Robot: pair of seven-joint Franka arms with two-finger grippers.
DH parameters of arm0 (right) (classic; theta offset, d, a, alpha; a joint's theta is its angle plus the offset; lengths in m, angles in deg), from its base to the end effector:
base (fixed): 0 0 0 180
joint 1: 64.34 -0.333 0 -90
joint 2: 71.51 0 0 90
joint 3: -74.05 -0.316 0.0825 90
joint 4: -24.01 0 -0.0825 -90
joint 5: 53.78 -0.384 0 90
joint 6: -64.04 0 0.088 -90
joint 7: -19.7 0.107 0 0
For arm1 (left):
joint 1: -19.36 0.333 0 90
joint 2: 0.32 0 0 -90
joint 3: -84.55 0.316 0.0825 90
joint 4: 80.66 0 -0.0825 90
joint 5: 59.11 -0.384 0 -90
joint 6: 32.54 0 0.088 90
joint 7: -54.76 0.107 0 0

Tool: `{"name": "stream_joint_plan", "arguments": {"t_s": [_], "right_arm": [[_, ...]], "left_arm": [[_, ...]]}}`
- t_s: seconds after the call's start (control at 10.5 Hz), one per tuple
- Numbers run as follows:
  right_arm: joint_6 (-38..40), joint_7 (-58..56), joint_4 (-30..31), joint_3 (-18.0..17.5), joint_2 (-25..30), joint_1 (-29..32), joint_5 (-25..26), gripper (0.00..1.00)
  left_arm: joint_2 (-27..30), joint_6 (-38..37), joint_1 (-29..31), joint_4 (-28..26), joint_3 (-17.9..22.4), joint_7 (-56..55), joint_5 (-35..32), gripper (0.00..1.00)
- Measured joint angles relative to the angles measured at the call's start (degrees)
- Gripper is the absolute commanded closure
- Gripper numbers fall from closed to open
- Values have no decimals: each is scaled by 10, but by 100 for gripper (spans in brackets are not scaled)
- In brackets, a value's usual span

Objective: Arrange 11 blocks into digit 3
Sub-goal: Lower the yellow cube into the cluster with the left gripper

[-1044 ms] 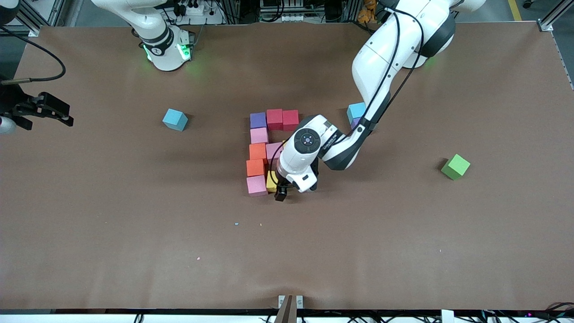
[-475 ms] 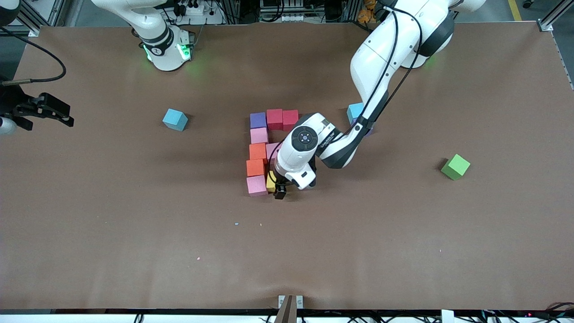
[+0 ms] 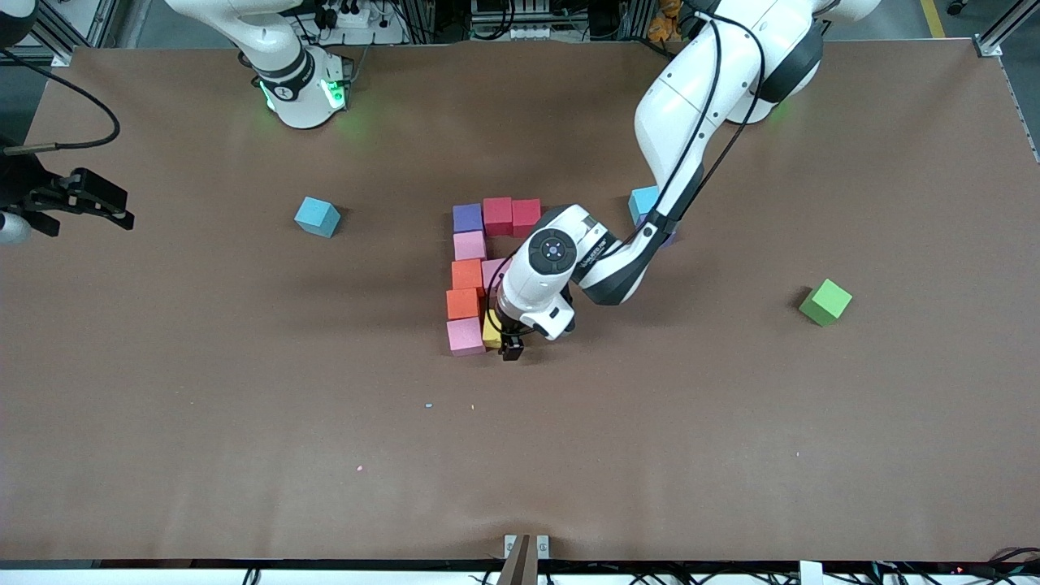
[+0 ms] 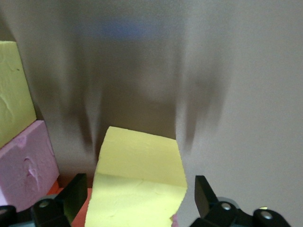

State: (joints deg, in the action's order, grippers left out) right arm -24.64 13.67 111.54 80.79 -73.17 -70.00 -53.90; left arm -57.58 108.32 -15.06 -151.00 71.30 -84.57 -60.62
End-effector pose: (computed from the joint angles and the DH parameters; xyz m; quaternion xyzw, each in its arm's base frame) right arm 0.5613 -0.0093 0.6267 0.9991 0.0432 -0.0044 0.0004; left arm 0.5621 -0.5371 0.1939 0.6489 0.7460 -0.0877 0.1211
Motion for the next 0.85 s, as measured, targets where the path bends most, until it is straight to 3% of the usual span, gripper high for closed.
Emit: {"name": "stream_joint_plan", "arguments": {"t_s": [0.28,0.85], "right_arm": [[0,0,0,0,0,0,0,0],[-8,0,0,-2,-1,-1,0,0]], "left_arm": [[0,26,2,0,0,-2,34,0],[-1,35,5,0,1,-2,37,0]]}}
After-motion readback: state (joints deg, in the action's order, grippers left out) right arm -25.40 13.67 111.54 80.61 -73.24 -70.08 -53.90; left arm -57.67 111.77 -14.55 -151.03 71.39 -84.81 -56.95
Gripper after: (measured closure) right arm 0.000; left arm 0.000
